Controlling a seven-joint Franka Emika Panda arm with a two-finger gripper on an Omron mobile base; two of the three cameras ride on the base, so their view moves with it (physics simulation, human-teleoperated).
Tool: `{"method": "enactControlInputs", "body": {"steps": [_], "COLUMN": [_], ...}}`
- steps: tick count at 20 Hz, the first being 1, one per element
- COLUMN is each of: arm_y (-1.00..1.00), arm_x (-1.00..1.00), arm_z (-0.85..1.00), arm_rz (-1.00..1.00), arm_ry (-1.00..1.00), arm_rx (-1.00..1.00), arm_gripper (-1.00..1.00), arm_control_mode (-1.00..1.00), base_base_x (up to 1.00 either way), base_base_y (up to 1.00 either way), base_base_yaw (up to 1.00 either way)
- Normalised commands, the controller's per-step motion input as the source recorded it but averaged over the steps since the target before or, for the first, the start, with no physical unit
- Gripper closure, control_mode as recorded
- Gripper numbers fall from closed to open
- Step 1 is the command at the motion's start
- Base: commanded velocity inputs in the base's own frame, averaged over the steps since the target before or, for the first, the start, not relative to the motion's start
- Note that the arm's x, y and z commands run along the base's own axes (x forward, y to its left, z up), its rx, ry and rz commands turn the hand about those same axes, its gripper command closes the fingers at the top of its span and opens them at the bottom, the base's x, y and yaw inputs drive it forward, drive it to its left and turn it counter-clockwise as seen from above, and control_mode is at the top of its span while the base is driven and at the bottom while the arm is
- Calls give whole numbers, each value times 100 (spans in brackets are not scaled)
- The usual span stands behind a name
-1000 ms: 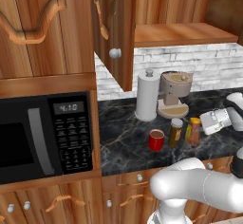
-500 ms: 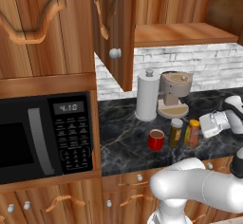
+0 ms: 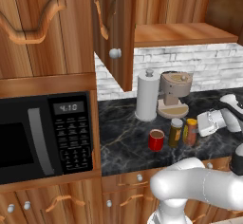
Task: Pick the cinnamon and honey bottle from the cabinet and place them next to the mug.
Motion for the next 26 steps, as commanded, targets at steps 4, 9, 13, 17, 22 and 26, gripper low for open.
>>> {"method": "enactControlInputs", "body": {"steps": [4, 9, 13, 17, 22, 26], "arm_y": [0, 0, 0, 0, 0, 0], "arm_x": [6, 0, 0, 0, 11, 21], "arm_z": [-11, -16, -5, 0, -6, -4], "arm_rz": [0, 0, 0, 0, 0, 0], "arm_ry": [0, 0, 0, 0, 0, 0], "arm_rx": [0, 0, 0, 0, 0, 0], "arm_gripper": [100, 100, 100, 100, 100, 100], "arm_control_mode": [-100, -100, -100, -100, -100, -100], "base_base_x": [0, 0, 0, 0, 0, 0], "base_base_y": [0, 0, 0, 0, 0, 0], "base_base_yaw": [0, 0, 0, 0, 0, 0]}}
